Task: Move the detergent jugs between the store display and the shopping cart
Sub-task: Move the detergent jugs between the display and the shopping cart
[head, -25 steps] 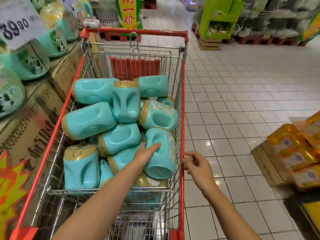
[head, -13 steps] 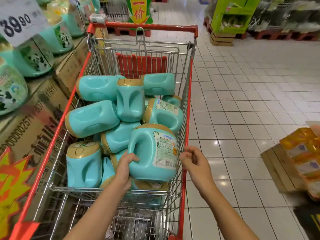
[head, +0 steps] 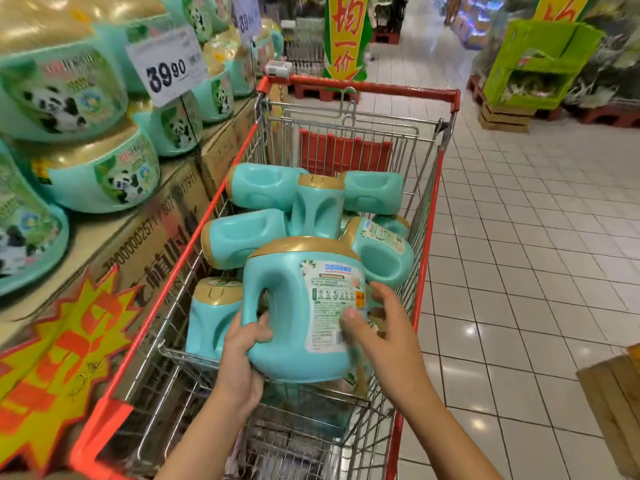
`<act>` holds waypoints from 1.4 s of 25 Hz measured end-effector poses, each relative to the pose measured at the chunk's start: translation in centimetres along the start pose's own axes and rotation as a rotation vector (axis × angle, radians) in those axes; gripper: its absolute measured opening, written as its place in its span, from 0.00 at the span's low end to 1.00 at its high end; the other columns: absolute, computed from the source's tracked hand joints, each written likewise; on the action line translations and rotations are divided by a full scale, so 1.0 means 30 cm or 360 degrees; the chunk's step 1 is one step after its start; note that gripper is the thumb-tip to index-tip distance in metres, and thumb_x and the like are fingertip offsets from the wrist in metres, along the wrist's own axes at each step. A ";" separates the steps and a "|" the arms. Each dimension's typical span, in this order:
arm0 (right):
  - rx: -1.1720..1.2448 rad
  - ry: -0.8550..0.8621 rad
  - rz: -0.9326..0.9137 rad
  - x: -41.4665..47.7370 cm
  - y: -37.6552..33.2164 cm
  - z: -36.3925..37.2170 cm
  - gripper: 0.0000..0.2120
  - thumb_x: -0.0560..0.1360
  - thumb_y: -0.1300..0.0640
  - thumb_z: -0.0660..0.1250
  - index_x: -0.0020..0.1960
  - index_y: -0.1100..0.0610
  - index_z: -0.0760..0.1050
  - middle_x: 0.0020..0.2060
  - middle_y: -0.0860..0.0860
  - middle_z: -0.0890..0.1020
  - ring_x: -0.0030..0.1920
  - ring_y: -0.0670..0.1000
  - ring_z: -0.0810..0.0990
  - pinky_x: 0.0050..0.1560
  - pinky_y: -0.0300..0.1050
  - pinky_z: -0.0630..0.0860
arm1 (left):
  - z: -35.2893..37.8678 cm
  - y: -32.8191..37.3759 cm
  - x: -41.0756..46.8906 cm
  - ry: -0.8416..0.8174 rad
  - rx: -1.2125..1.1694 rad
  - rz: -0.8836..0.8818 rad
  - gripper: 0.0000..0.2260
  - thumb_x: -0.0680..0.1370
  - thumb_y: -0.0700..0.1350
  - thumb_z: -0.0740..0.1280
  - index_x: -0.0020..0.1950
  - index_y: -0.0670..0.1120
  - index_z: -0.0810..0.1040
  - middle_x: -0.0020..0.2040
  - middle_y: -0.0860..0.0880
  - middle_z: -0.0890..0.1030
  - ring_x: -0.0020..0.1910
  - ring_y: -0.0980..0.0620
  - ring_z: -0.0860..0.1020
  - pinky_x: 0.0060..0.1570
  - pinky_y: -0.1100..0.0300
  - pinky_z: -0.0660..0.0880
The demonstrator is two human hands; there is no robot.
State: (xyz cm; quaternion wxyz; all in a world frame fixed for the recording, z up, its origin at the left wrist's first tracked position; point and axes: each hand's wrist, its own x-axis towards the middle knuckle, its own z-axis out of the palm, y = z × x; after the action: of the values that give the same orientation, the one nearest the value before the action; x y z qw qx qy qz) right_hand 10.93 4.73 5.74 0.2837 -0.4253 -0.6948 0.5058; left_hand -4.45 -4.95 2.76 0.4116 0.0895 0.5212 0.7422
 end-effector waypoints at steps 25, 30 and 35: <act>0.1434 -0.0656 0.0266 -0.043 -0.044 0.001 0.33 0.58 0.47 0.81 0.59 0.58 0.79 0.53 0.59 0.83 0.54 0.60 0.81 0.53 0.56 0.79 | -0.103 0.068 -0.162 -0.0311 -0.0263 -0.0050 0.40 0.50 0.53 0.86 0.60 0.44 0.81 0.56 0.38 0.83 0.52 0.40 0.83 0.45 0.46 0.82; 0.0853 -0.0436 0.0109 -0.082 -0.093 0.120 0.26 0.66 0.36 0.71 0.54 0.55 0.80 0.47 0.55 0.83 0.44 0.56 0.80 0.48 0.55 0.77 | -0.181 0.068 -0.273 0.0018 -0.0114 0.0245 0.44 0.54 0.56 0.84 0.66 0.43 0.75 0.58 0.38 0.82 0.52 0.39 0.83 0.46 0.46 0.82; 0.0853 -0.0839 0.0062 -0.169 -0.111 0.195 0.20 0.71 0.44 0.67 0.43 0.62 0.71 0.28 0.56 0.71 0.25 0.50 0.67 0.25 0.40 0.66 | -0.225 0.008 -0.528 0.0470 -0.0224 0.0495 0.39 0.56 0.55 0.83 0.64 0.45 0.76 0.58 0.38 0.82 0.53 0.37 0.82 0.47 0.45 0.81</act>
State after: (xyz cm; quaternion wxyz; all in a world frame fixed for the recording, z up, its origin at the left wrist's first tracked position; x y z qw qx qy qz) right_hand 7.52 -2.84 7.15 0.1867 -0.2043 -0.5789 0.7670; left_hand 1.85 -20.87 4.69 0.2167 0.0301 0.5026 0.8364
